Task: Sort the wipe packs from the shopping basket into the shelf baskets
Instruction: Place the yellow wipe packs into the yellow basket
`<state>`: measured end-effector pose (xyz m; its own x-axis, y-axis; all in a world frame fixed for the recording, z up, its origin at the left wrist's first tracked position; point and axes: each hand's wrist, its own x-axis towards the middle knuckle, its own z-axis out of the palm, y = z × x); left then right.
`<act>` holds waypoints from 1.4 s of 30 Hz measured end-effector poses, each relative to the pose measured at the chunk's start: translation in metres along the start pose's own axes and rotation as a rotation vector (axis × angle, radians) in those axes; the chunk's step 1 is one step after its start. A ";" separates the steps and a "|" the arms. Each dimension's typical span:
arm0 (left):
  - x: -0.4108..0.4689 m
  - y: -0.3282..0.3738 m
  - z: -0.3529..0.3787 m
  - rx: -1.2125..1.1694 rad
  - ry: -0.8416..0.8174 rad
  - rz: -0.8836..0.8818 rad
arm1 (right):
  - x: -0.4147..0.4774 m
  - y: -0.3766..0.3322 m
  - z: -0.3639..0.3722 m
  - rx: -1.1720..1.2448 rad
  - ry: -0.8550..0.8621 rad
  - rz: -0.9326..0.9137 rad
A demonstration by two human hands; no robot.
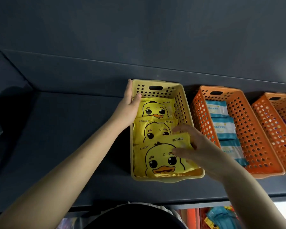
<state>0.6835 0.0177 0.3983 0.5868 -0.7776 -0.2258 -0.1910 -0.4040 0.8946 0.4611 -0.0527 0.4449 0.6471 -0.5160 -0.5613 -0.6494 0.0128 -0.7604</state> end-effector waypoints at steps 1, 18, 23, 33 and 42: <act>0.001 -0.002 0.000 0.002 -0.001 0.010 | 0.002 -0.001 -0.003 -0.023 -0.034 0.023; 0.005 -0.004 0.002 -0.015 0.017 0.019 | 0.027 -0.015 0.017 -1.170 -0.132 -0.219; 0.006 -0.003 0.004 -0.024 0.034 0.009 | 0.039 -0.016 0.022 -1.110 -0.255 -0.162; 0.001 -0.001 0.002 -0.094 0.032 -0.001 | 0.043 0.008 0.048 -0.712 -0.022 -0.369; 0.004 -0.005 0.006 -0.087 0.041 0.031 | 0.030 0.008 0.049 -0.839 -0.140 -0.291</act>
<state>0.6823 0.0140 0.3908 0.6142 -0.7677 -0.1831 -0.1413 -0.3351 0.9315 0.4948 -0.0256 0.4058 0.8385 -0.2915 -0.4604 -0.4952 -0.7602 -0.4205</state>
